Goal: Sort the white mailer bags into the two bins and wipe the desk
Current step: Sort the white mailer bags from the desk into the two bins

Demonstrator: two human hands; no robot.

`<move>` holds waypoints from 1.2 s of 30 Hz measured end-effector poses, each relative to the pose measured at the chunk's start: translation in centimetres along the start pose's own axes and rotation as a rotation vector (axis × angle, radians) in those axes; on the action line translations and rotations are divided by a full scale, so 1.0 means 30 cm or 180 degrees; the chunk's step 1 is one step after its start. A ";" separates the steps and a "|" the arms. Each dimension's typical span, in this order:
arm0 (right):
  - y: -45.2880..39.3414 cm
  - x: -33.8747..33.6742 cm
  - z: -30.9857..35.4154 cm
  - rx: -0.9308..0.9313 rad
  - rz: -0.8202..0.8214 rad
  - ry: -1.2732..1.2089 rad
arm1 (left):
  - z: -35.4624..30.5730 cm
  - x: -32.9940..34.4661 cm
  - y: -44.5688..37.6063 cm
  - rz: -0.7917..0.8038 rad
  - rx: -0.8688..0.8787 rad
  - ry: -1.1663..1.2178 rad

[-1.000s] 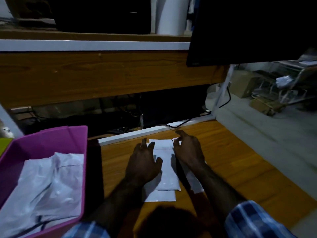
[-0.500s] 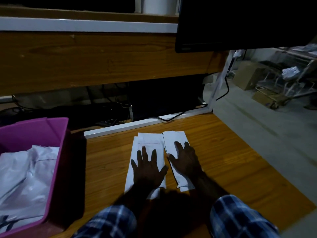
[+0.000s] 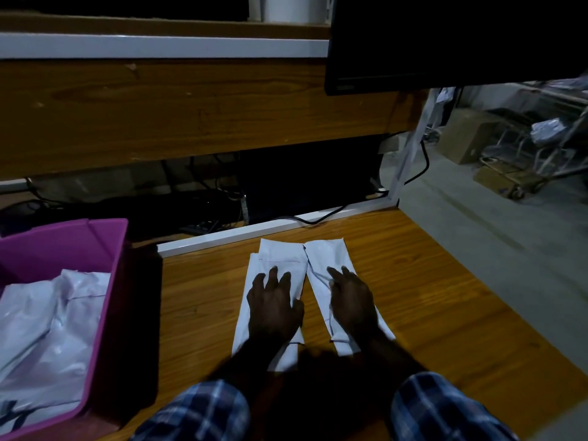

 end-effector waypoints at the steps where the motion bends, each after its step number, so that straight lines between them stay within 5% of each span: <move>1: -0.007 -0.016 0.009 -0.0004 -0.0054 -0.0110 | 0.000 -0.018 -0.004 -0.0082 0.0022 -0.0025; 19: 0.154 -0.212 0.608 -0.0590 -0.0954 -0.1482 | 0.156 -0.640 0.146 -0.1380 0.0136 0.0090; 30: 0.542 -0.160 1.243 -0.0817 -0.0854 -0.1744 | 0.612 -1.096 0.502 -0.2035 0.0086 -0.0253; 36: 0.737 -0.009 1.557 -0.0985 -0.0521 -0.1878 | 0.950 -1.272 0.702 -0.1935 -0.0257 -0.0630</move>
Point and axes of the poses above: each hand's wrist, its own y-axis away from the middle knuckle, its own x-axis out of the palm, z = x × y, the point moved 4 cm from there along -y, towards the middle knuckle, and after that the axes turned 10 degrees about x, right-handed, at the moved point
